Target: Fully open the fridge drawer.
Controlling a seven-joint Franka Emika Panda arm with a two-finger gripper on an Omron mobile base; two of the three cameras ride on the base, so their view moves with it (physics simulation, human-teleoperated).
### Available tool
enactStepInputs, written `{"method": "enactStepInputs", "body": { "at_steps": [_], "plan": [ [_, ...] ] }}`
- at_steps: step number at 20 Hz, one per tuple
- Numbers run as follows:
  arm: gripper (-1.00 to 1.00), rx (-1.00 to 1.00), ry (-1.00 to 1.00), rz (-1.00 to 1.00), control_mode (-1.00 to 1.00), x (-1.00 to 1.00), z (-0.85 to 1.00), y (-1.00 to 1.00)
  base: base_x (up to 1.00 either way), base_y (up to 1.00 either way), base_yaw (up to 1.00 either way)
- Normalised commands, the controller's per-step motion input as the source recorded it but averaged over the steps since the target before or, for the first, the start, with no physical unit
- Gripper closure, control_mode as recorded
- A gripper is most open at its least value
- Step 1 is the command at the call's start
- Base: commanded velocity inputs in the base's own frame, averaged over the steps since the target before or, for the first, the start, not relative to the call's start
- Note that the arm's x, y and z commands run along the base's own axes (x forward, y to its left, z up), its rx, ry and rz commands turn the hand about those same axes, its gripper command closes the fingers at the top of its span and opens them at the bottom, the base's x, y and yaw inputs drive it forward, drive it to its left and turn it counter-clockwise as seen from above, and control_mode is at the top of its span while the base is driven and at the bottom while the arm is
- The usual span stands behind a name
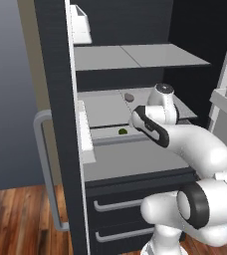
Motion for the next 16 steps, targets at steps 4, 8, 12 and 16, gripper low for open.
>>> {"method": "enactStepInputs", "body": {
  "at_steps": [4, 8, 12, 16],
  "plan": [
    [-1.0, 0.0, 0.0, -0.01, -1.0, 0.28, -0.19, 0.0, 0.0, 0.0, 0.0],
    [-1.0, 0.0, 0.05, 0.0, -1.0, 0.13, -0.36, 0.0, 0.0, 0.0, 0.0],
    [-1.0, 0.0, 0.0, 0.0, -1.0, 0.22, -0.2, 0.0, 0.0, 0.0, 0.0],
    [-1.0, 0.0, 0.0, 0.0, -1.0, 0.21, -0.31, -0.03, 0.0, 0.0, 0.0]
  ]
}}
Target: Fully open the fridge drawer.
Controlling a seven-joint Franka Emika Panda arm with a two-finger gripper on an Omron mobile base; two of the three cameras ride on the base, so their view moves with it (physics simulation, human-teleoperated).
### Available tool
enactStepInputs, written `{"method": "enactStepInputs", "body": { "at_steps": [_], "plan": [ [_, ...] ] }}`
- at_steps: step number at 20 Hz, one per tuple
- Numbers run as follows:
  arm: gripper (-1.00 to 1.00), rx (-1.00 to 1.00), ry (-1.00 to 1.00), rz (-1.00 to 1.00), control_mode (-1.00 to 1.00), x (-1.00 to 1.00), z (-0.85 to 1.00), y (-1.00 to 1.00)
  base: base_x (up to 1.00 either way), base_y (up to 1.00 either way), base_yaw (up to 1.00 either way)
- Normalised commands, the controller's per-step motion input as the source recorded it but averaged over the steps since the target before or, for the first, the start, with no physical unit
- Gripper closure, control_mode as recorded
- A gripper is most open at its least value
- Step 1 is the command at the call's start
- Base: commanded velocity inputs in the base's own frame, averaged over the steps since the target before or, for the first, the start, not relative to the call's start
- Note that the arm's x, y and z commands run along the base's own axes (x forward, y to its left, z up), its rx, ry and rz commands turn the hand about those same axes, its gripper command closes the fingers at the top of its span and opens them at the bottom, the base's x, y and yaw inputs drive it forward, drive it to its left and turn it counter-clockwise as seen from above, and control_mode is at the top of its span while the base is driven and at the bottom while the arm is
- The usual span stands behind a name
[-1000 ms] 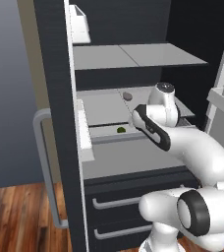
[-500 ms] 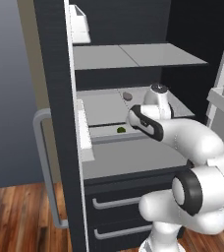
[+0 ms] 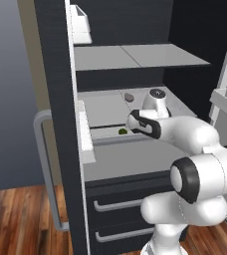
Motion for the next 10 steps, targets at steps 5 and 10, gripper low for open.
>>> {"method": "enactStepInputs", "body": {
  "at_steps": [5, 10],
  "plan": [
    [-1.0, 0.01, 0.0, 0.0, -1.0, 0.29, -0.24, -0.04, 0.0, 0.0, 0.0],
    [-1.0, 0.0, 0.0, -0.01, -1.0, 0.19, -0.27, 0.0, 0.0, 0.0, 0.0]
  ]
}}
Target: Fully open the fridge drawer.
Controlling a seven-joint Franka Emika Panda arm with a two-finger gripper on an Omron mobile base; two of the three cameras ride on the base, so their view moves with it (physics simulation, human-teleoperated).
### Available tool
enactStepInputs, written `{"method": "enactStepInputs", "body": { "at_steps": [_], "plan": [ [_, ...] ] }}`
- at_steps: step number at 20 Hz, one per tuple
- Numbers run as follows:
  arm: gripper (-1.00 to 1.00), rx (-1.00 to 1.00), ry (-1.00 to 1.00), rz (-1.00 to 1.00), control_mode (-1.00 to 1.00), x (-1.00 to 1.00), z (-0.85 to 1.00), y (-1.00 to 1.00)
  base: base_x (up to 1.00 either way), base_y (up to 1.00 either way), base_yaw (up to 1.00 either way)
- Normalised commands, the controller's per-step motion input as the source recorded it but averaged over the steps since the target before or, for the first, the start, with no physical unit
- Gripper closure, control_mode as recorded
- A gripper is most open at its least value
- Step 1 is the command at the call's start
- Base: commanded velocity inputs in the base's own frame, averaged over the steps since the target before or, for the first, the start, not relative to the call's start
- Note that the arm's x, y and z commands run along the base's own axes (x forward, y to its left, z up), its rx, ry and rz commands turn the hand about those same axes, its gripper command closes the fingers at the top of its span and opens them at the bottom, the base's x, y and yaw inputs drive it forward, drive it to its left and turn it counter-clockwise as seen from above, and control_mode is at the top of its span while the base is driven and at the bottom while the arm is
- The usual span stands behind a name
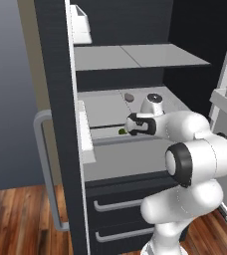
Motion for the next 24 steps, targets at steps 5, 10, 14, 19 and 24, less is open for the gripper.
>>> {"method": "enactStepInputs", "body": {
  "at_steps": [5, 10, 14, 19, 24],
  "plan": [
    [-1.0, 0.0, 0.0, -0.01, -1.0, 0.0, -0.4, -0.02, 0.0, 0.0, 0.0],
    [-1.0, 0.0, 0.01, -0.02, -1.0, 0.0, -0.43, -0.1, 0.0, 0.0, 0.0],
    [-1.0, 0.0, 0.16, -0.08, -1.0, -0.27, -0.49, -0.26, 0.0, 0.0, 0.0],
    [-1.0, 0.01, 0.29, -0.16, -1.0, -0.84, -0.57, -0.44, 0.0, 0.0, 0.0],
    [-1.0, 0.0, 0.27, -0.15, -1.0, -1.0, -0.63, -0.47, 0.0, 0.0, 0.0]
  ]
}}
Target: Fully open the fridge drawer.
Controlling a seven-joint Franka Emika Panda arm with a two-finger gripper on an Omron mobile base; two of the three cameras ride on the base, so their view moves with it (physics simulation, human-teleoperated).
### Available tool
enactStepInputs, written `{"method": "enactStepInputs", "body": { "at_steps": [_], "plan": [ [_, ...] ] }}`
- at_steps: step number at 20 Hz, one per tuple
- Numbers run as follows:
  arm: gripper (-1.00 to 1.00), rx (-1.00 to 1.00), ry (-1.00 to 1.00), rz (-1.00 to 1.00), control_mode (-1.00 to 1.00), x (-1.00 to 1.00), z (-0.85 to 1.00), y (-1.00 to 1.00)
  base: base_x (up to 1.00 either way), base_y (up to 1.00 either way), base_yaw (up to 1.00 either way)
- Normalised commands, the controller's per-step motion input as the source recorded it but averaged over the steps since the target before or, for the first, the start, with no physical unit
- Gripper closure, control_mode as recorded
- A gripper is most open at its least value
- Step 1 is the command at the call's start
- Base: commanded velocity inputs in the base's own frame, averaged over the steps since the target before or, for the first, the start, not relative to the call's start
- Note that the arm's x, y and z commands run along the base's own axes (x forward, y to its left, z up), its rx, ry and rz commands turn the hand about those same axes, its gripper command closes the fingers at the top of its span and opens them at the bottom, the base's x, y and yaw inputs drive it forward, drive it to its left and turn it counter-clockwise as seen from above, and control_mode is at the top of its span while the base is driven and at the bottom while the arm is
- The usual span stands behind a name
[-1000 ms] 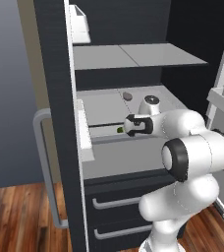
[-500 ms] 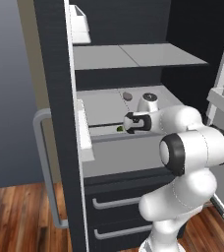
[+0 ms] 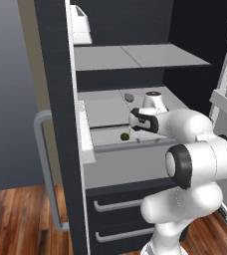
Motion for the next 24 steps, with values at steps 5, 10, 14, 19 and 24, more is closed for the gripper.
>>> {"method": "enactStepInputs", "body": {
  "at_steps": [5, 10, 14, 19, 24],
  "plan": [
    [-1.0, 0.0, 0.24, -0.13, -1.0, -1.0, -0.71, -0.45, 0.0, 0.0, 0.0],
    [-1.0, 0.0, 0.24, -0.13, -1.0, -1.0, -0.73, -0.4, 0.0, 0.0, 0.0],
    [-1.0, 0.0, 0.23, -0.13, -1.0, -1.0, -0.76, -0.4, 0.0, 0.0, 0.0],
    [-1.0, 0.0, 0.22, -0.12, -1.0, -1.0, -0.75, -0.4, 0.0, 0.0, 0.0],
    [-1.0, 0.0, 0.22, -0.12, -1.0, -1.0, -0.75, -0.39, 0.0, 0.0, 0.0]
  ]
}}
